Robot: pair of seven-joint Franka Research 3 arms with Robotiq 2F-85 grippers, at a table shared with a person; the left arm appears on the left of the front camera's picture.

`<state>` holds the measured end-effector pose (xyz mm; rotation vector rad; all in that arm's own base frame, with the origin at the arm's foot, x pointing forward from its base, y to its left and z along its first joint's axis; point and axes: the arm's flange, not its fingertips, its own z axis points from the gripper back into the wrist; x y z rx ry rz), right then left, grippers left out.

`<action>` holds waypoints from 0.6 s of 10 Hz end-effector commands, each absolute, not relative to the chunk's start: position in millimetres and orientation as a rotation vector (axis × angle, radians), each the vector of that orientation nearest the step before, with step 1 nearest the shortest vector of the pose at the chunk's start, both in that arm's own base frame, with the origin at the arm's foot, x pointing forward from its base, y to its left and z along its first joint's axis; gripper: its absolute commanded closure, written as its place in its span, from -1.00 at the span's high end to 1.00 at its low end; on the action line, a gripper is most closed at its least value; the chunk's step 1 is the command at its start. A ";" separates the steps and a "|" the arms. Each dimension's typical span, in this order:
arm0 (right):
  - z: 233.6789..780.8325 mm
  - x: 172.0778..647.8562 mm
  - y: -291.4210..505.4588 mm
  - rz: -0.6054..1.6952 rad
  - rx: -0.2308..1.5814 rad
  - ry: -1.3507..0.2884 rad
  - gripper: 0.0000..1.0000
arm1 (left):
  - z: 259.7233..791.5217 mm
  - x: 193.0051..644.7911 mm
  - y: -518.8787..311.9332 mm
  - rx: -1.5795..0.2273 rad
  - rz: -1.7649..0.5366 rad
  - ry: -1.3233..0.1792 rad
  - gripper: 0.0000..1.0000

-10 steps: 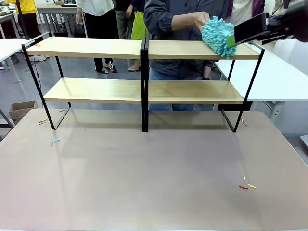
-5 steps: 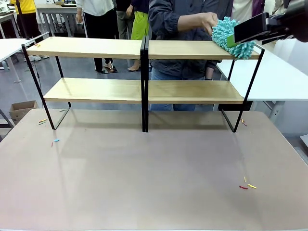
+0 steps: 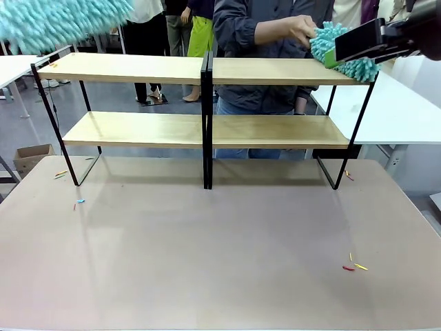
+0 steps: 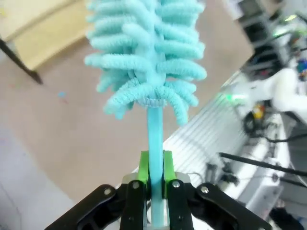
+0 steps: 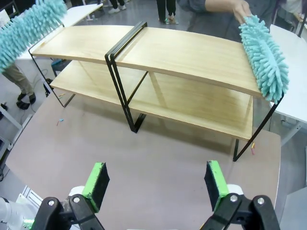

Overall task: Clean the shelves.
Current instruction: Clean another randomly selected level of the Shelf with the Duster.

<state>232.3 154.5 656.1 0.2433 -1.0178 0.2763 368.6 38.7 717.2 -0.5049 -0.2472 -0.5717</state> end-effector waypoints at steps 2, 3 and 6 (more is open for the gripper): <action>656.7 232.6 154.4 0.269 0.234 -1.023 1.00 | 679.9 371.3 14.7 -0.345 -0.413 -0.292 -0.74; 656.7 232.6 154.4 0.269 0.234 -1.023 1.00 | 676.2 375.6 14.1 -0.337 -0.400 -0.284 -0.74; 656.7 232.6 154.4 0.269 0.234 -1.023 1.00 | 673.4 387.7 25.0 -0.249 -0.218 -0.261 -0.74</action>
